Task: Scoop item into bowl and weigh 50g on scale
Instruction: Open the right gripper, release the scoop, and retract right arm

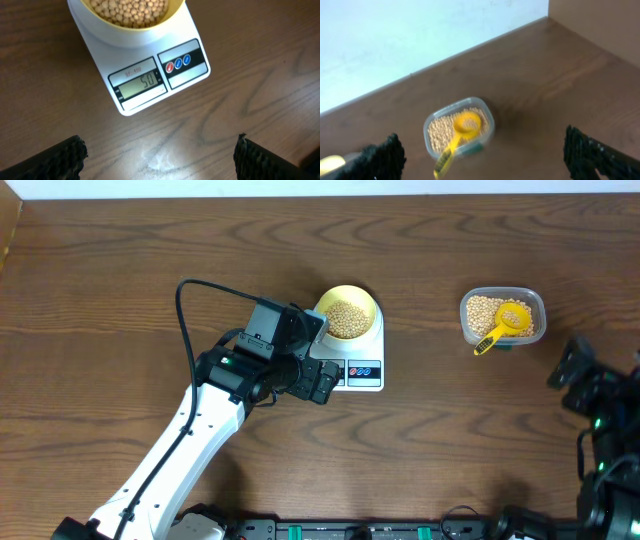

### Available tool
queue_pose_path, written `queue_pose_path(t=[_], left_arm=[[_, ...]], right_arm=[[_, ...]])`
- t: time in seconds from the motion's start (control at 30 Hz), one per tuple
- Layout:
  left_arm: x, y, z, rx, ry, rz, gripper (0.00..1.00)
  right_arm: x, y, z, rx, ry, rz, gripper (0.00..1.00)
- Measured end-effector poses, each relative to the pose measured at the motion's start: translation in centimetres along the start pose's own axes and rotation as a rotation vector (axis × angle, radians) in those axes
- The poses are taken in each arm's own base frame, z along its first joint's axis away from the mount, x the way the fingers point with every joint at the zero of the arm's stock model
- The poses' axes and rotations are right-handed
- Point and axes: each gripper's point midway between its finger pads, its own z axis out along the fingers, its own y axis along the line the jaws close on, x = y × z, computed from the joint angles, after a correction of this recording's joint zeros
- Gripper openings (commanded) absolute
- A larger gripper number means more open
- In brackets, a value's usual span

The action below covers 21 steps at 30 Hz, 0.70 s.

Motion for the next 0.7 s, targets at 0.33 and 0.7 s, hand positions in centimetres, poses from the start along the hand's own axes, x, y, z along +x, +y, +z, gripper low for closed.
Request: queue_pose_path(t=[0.33,0.7], left_arm=[[0.0,0.0,0.0,0.0,-0.001,0.0,0.96],[0.0,0.0,0.0,0.0,-0.001,0.0,0.96]], right_arm=[[7.0,0.1,-2.3,-0.017,0.265,0.095,0.99],[7.1,0.0,-2.3,-0.013,0.268,0.116,0.99]])
